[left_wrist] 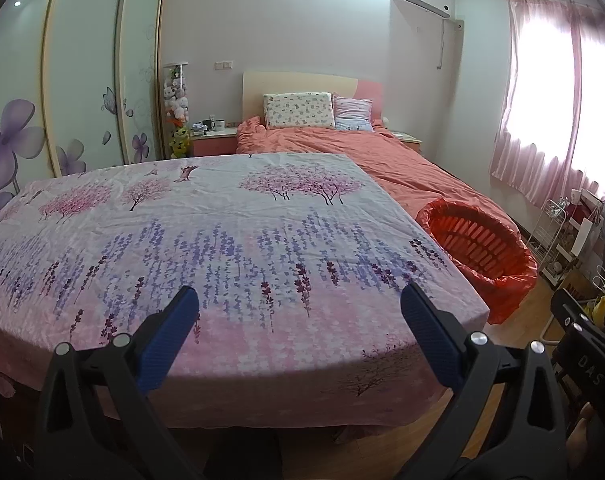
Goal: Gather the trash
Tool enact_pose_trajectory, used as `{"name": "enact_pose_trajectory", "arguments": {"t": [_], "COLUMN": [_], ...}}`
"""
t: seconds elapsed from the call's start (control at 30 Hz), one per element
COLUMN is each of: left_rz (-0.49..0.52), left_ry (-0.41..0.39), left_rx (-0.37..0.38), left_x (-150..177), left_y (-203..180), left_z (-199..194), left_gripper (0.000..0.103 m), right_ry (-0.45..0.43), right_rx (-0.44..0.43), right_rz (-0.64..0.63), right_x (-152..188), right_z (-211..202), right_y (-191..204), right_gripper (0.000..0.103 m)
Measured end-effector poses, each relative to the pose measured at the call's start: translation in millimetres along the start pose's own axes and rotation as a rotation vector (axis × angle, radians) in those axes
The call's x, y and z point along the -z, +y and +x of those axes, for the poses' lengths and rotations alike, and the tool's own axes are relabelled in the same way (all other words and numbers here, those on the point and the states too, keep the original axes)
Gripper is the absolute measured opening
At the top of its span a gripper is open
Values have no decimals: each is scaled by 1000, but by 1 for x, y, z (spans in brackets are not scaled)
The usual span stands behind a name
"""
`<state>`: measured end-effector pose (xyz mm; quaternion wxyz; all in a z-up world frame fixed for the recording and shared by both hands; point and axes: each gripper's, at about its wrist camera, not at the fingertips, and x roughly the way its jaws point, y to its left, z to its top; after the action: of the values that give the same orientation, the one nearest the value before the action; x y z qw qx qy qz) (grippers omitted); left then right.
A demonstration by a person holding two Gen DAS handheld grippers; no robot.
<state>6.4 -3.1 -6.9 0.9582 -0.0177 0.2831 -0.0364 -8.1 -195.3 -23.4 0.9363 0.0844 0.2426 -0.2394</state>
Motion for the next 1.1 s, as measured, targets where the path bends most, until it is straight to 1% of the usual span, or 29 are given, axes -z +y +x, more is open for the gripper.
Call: {"name": "enact_pose_trajectory", "arguments": {"t": [0.37, 1.1], "left_rz": [13, 10], "left_ry": [-1, 5], "left_rx": [6, 0], "left_x": [0, 2], "left_y": [-5, -2], "left_z": [0, 2], "left_gripper": [99, 99], "right_ry": [1, 1], "right_rx": [-2, -2], "right_rz": [0, 1], "right_x": [0, 0], "right_z": [0, 0], "right_y": [1, 1], "right_gripper": [101, 101]}}
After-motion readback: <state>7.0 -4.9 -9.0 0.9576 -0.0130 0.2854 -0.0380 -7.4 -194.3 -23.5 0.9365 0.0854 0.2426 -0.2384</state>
